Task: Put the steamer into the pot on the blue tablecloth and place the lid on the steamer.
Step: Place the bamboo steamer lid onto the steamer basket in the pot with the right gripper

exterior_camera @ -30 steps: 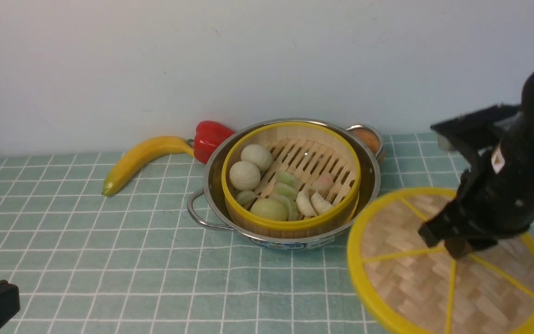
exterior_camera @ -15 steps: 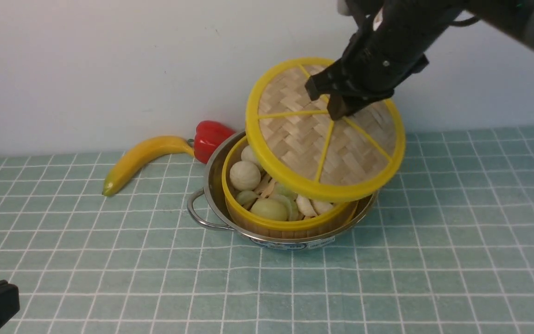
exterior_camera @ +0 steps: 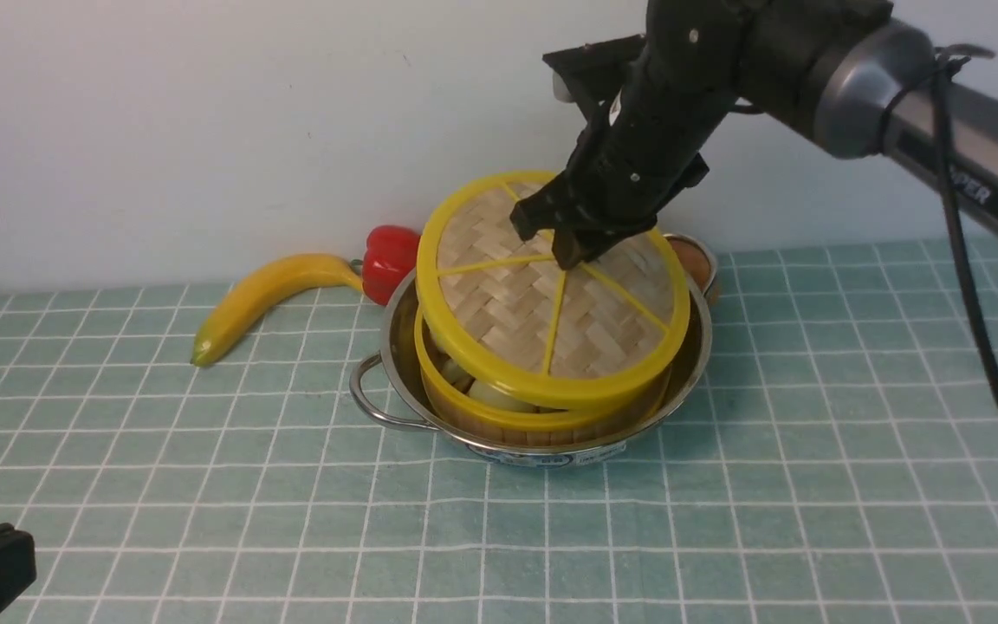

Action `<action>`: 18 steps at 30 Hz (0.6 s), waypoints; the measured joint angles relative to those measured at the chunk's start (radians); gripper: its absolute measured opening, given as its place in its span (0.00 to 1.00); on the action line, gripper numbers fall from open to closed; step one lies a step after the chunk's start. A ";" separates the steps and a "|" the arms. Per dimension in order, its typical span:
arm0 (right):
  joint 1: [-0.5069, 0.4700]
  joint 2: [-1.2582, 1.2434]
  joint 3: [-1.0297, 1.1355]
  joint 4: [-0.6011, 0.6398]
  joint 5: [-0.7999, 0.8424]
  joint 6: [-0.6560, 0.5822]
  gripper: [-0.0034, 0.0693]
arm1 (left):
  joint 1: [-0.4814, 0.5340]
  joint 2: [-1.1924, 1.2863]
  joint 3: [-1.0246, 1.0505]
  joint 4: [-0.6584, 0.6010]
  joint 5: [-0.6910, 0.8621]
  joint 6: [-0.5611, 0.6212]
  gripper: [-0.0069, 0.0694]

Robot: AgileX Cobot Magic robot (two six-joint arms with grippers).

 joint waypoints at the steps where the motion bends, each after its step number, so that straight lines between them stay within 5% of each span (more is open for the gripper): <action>1: 0.002 0.006 0.000 -0.005 0.000 -0.002 0.23 | 0.000 0.000 0.000 0.000 0.000 0.000 0.08; 18: 0.004 0.050 0.000 -0.003 0.000 -0.047 0.23 | 0.000 0.000 0.000 0.000 0.000 0.000 0.09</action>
